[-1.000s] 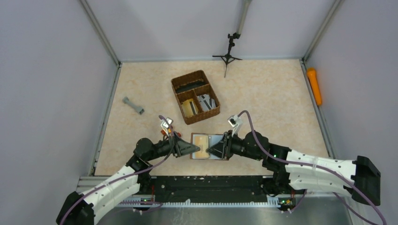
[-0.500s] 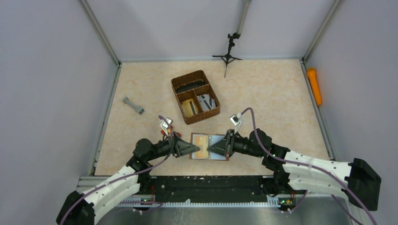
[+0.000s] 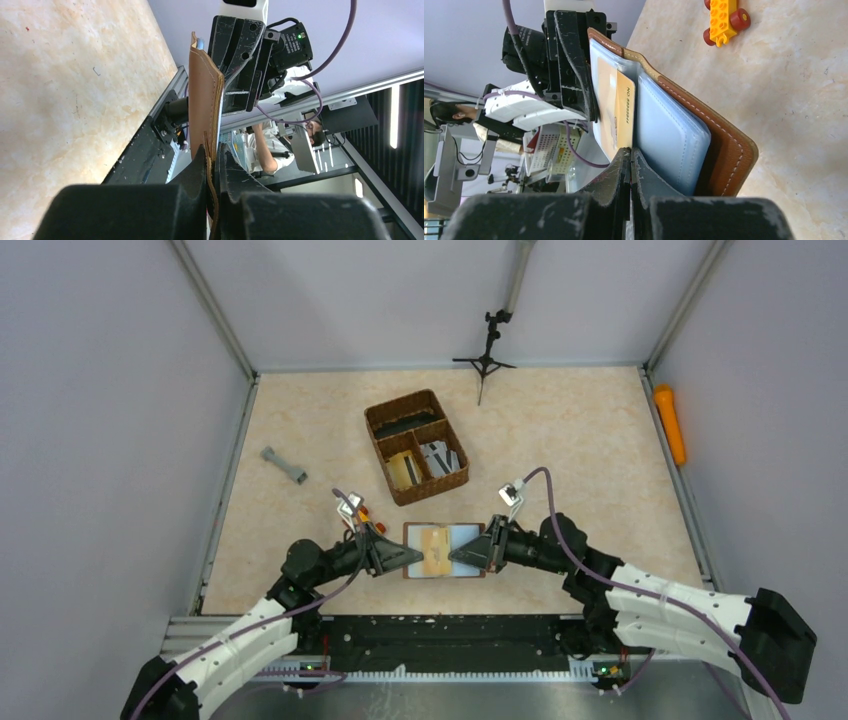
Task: Take the credit cards out of the card holder
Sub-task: Remove the credit card from the card holder.
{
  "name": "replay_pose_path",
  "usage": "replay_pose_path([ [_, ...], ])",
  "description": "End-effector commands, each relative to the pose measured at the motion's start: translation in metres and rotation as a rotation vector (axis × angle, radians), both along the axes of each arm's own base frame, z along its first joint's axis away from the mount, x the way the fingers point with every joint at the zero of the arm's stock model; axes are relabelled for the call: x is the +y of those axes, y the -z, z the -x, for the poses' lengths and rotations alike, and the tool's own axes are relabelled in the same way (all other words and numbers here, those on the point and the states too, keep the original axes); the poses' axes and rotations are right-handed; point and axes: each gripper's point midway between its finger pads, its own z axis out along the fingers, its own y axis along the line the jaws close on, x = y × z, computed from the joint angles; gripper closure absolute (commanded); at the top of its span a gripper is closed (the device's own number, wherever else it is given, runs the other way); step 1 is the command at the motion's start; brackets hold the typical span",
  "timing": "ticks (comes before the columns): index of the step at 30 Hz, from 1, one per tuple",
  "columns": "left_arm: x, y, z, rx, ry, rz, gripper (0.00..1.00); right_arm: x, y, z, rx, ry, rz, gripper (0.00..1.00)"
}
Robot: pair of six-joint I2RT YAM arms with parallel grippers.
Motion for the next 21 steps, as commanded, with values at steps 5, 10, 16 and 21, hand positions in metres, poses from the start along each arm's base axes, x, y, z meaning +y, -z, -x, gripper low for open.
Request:
replay_pose_path([
  [5,0.002,-0.014,0.000,-0.051,-0.013,0.043,1.00,0.003,-0.024,0.008,-0.043,-0.061,-0.099,0.61],
  [10,0.001,-0.019,0.003,-0.055,0.009,0.065,1.00,0.007,-0.023,0.008,-0.027,-0.075,-0.111,0.45],
  [16,-0.001,-0.017,0.005,-0.050,0.032,0.061,1.00,0.012,-0.026,0.011,-0.016,-0.101,-0.153,0.70],
  [21,-0.001,-0.011,0.001,-0.050,0.008,0.041,1.00,0.008,-0.020,0.004,-0.007,-0.063,-0.121,0.87],
])
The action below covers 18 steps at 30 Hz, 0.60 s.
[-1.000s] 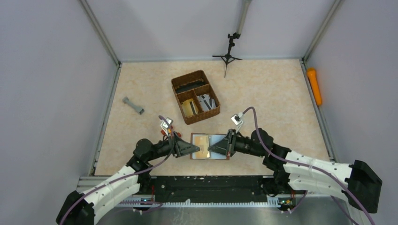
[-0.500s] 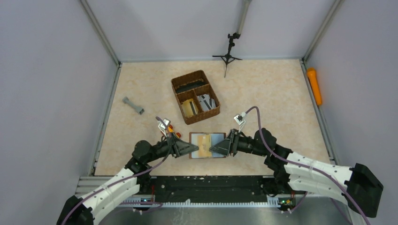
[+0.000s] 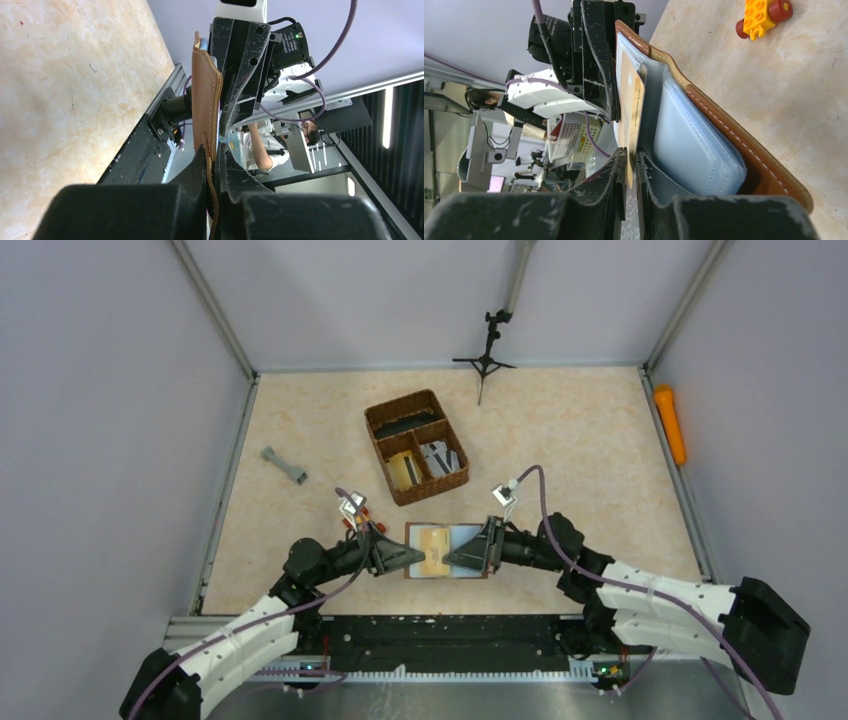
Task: Take the credit cards out of the card holder
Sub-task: Remove the credit card from the card holder.
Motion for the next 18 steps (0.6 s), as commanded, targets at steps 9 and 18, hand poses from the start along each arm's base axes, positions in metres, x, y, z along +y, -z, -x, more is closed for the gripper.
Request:
replay_pose_path([
  [9,0.026,0.061,-0.033,0.060,-0.250,-0.363,1.00,-0.049,0.049,-0.049,-0.020,0.265,0.254,1.00],
  [18,0.027,0.068,-0.034,0.081,-0.259,-0.372,1.00,-0.045,0.042,-0.056,-0.054,0.237,0.258,1.00],
])
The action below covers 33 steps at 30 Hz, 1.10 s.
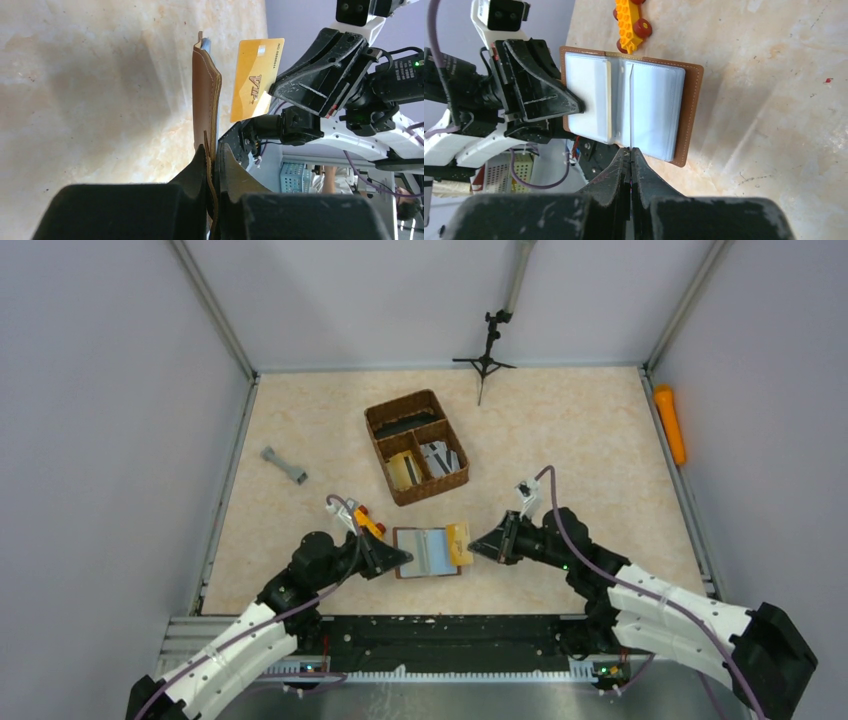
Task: Take the credit cards out of the card holder
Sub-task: Remove the credit card from the card holder, then place the credit card in the storage box.
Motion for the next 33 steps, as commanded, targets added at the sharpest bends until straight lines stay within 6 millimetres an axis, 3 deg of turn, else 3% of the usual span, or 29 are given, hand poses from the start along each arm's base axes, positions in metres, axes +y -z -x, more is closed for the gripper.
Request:
replay_pose_path([
  [1,0.001,-0.003,-0.005,-0.024,-0.015,-0.012,1.00,0.006,-0.017,-0.011,-0.066,-0.013,0.008,1.00],
  [7,-0.002,0.021,-0.001,0.053,0.025,-0.083,1.00,0.017,-0.041,-0.037,-0.128,-0.016,0.069,1.00],
  [16,-0.003,0.034,0.002,0.072,0.065,-0.140,1.00,0.051,-0.063,-0.077,-0.169,-0.082,0.141,1.00],
  [27,0.004,0.037,0.003,0.038,0.077,-0.212,0.99,0.093,-0.047,-0.168,-0.143,-0.128,0.265,1.00],
  [33,0.006,0.037,0.003,0.015,0.086,-0.239,0.99,0.117,-0.032,-0.196,-0.093,-0.186,0.245,1.00],
])
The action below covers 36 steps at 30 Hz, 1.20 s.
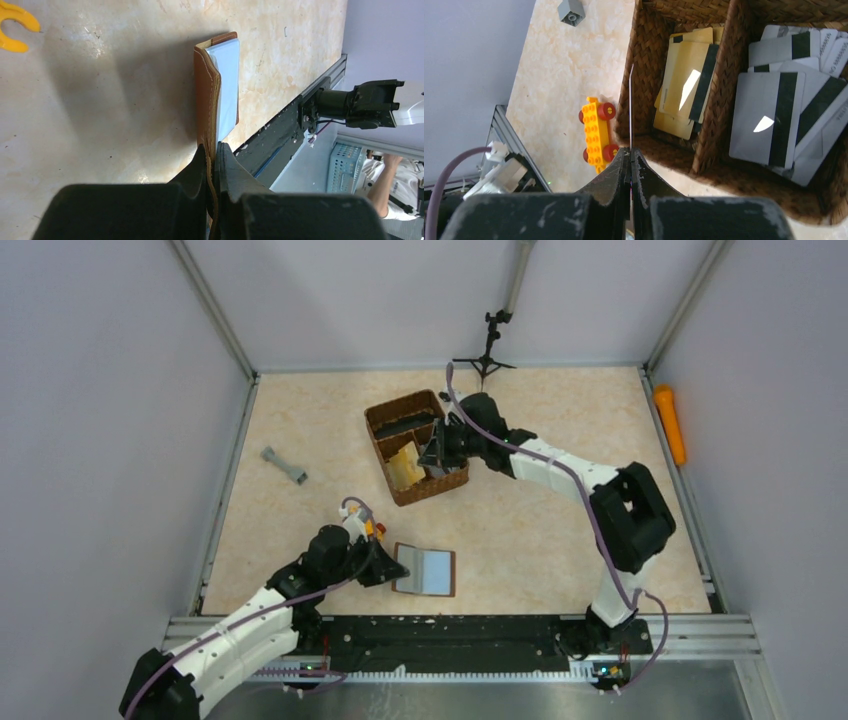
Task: Take the credit cards out of the card holder
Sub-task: Place the credit card in the storage box, then remove the credit card from the card holder.
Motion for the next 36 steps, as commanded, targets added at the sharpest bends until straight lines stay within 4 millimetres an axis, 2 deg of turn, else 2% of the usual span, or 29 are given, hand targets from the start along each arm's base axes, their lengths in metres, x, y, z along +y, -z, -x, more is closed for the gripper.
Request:
replay_pose_path([
  [1,-0.003,-0.020,-0.010,-0.091,0.016,0.007,0.99,0.020,-0.006,-0.014,0.010,-0.082,-0.034,1.00],
  [3,-0.003,-0.019,-0.011,-0.094,0.018,0.001,0.99,0.029,0.006,-0.019,0.045,-0.099,-0.032,1.00],
  [8,-0.005,-0.019,-0.011,-0.085,0.027,-0.006,0.99,0.043,0.019,-0.029,0.093,-0.114,-0.048,1.00],
  [14,-0.004,-0.018,-0.009,-0.085,0.029,-0.003,0.99,0.040,0.027,-0.043,0.069,-0.073,0.001,1.00],
  [19,-0.003,-0.021,-0.010,-0.095,0.022,-0.001,0.99,0.030,0.022,-0.051,0.041,-0.033,0.061,0.71],
  [23,-0.003,-0.022,-0.010,-0.093,0.025,-0.003,0.99,0.018,0.004,-0.049,-0.010,-0.013,0.087,0.62],
  [27,-0.004,-0.024,-0.011,-0.091,0.022,0.000,0.99,0.004,-0.011,-0.027,-0.033,-0.023,0.068,0.62],
  [31,-0.004,-0.026,-0.014,-0.097,0.010,0.005,0.93,-0.011,-0.017,0.015,-0.046,-0.038,-0.005,0.57],
  [32,-0.005,-0.027,-0.014,-0.097,0.012,0.010,0.92,-0.014,-0.015,0.027,-0.047,-0.044,-0.020,0.55],
  [35,-0.012,-0.036,-0.015,-0.108,0.031,0.048,0.93,-0.019,-0.006,0.067,-0.051,-0.086,-0.024,0.37],
  [36,-0.015,-0.040,-0.016,-0.110,0.038,0.063,0.93,-0.020,-0.004,0.079,-0.063,-0.098,-0.011,0.36],
])
